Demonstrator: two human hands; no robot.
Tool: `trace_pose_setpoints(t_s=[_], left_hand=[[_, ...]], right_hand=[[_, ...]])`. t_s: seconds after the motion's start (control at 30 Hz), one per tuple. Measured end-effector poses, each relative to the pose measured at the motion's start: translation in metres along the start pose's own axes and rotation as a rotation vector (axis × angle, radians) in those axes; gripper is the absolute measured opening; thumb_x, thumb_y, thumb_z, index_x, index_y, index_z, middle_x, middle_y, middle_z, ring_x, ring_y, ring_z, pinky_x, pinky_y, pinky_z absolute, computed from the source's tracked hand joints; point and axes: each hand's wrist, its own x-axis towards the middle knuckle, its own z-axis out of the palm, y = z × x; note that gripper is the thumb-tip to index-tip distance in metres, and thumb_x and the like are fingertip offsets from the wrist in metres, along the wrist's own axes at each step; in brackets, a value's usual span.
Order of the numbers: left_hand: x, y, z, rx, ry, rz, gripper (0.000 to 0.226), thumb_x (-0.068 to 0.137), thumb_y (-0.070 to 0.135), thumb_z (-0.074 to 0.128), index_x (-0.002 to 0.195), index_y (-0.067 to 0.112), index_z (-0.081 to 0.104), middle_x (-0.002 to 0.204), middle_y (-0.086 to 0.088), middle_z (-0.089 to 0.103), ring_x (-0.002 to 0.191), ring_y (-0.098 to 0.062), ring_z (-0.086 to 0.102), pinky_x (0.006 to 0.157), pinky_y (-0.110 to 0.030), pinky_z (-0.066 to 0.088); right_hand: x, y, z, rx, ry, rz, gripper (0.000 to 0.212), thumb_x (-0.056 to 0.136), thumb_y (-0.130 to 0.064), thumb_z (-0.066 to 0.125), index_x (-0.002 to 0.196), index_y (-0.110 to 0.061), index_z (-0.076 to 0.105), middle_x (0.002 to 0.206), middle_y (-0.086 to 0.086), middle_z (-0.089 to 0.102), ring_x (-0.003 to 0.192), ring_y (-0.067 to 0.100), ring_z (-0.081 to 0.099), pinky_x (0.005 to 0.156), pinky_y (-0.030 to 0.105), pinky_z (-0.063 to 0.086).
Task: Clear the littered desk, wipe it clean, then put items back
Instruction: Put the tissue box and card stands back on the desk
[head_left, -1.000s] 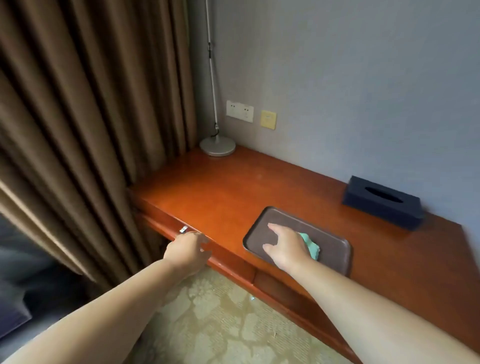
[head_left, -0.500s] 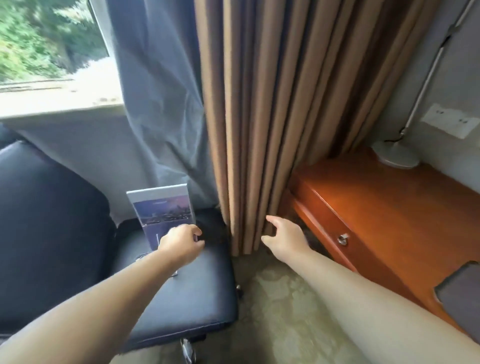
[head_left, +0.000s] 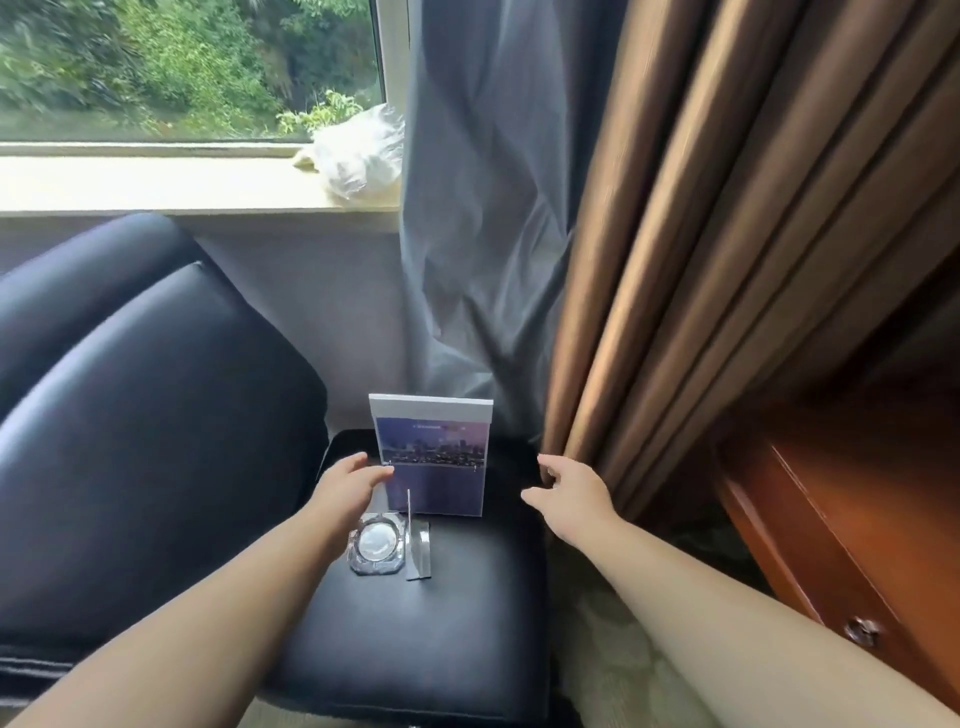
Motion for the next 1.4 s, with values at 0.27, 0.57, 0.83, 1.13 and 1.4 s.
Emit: trace_pose_setpoints(t_s=[0.27,0.57,0.83,1.13,1.4], left_hand=[[0.071,0.051,0.018,-0.545,0.040,-0.207,0.061,0.095,0.057,0.032,0.146,0.024,0.030,0.155,-0.005,0.024,0.141,-0.026,0.025,0.109,-0.053,0.022],[0.135,0.065,0.038,-0.524,0.164,-0.248,0.065,0.094,0.056,0.037,0.149,0.023,0.024,0.157,0.000,0.016,0.144,-0.020,0.018,0.111,-0.055,0.016],[0.145,0.067,0.047,-0.433,0.105,-0.274,0.063,0.093,0.052,0.042,0.143,0.014,0.038,0.150,0.009,0.034,0.140,-0.011,0.025,0.113,-0.047,0.011],[0.113,0.101,0.050,-0.281,-0.024,-0.124,0.032,0.088,0.033,0.058,0.116,0.018,0.058,0.132,-0.004,0.053,0.136,-0.018,0.032,0.110,-0.045,0.015],[0.041,0.140,0.043,-0.229,-0.168,0.110,0.054,0.087,0.000,0.050,0.136,0.021,0.046,0.131,-0.002,0.050,0.106,-0.021,0.052,0.084,-0.037,0.042]], right_hand=[[0.108,-0.026,-0.005,0.403,-0.162,0.176,0.070,0.082,-0.032,0.071,0.142,-0.016,0.038,0.122,0.005,0.056,0.107,0.023,0.058,0.088,0.032,0.048],[0.182,-0.040,0.020,0.385,-0.356,0.288,0.050,0.098,-0.001,0.031,0.144,-0.019,0.034,0.137,0.006,0.049,0.111,0.024,0.055,0.092,0.036,0.043],[0.204,-0.036,0.035,0.264,-0.364,0.202,0.053,0.086,0.006,0.049,0.134,-0.017,0.050,0.117,0.007,0.052,0.087,0.015,0.048,0.077,0.025,0.039],[0.178,-0.049,-0.008,0.276,-0.098,0.061,0.040,0.084,-0.005,0.063,0.123,-0.013,0.059,0.106,0.003,0.058,0.092,0.015,0.052,0.081,0.020,0.038],[0.103,-0.066,-0.054,0.363,0.274,-0.144,0.028,0.077,-0.019,0.076,0.103,-0.012,0.067,0.098,0.004,0.066,0.090,0.018,0.060,0.077,0.022,0.044]])
